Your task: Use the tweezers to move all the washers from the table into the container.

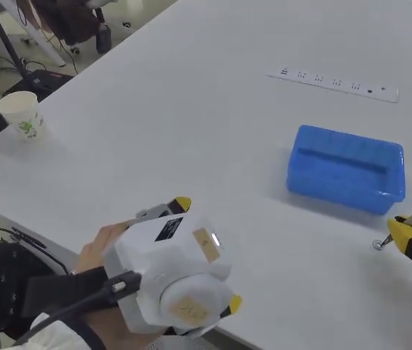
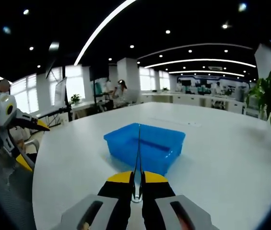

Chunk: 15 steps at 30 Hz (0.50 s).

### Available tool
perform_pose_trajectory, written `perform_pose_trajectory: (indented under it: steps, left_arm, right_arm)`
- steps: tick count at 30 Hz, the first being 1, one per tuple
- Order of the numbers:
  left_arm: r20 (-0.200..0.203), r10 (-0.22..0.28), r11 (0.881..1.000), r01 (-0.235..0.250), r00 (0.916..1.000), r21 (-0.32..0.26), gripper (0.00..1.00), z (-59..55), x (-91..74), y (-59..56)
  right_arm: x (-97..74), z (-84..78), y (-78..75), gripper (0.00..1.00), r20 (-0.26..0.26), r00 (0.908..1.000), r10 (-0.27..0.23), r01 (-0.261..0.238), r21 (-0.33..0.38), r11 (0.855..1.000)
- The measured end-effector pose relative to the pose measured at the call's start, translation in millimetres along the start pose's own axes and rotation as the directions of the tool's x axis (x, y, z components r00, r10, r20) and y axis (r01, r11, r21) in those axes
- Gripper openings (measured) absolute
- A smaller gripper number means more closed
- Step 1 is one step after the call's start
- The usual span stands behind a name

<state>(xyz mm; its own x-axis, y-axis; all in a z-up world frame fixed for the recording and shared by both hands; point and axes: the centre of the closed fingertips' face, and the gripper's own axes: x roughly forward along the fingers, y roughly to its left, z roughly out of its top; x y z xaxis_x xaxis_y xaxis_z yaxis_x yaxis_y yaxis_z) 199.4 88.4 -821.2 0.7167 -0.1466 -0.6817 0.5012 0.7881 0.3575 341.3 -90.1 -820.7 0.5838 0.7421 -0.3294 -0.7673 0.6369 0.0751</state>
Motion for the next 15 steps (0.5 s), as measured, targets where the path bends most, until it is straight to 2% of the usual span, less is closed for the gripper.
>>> perform_pose_trajectory:
  steps: [15]
  left_arm:
    - [-0.016,-0.005,1.0,0.005,0.9999,0.003,0.85,-2.7,2.3,-1.0]
  right_arm:
    - [4.6,-1.6,-5.7,0.03,0.013,0.9999,-0.008,0.008,-0.006,1.0]
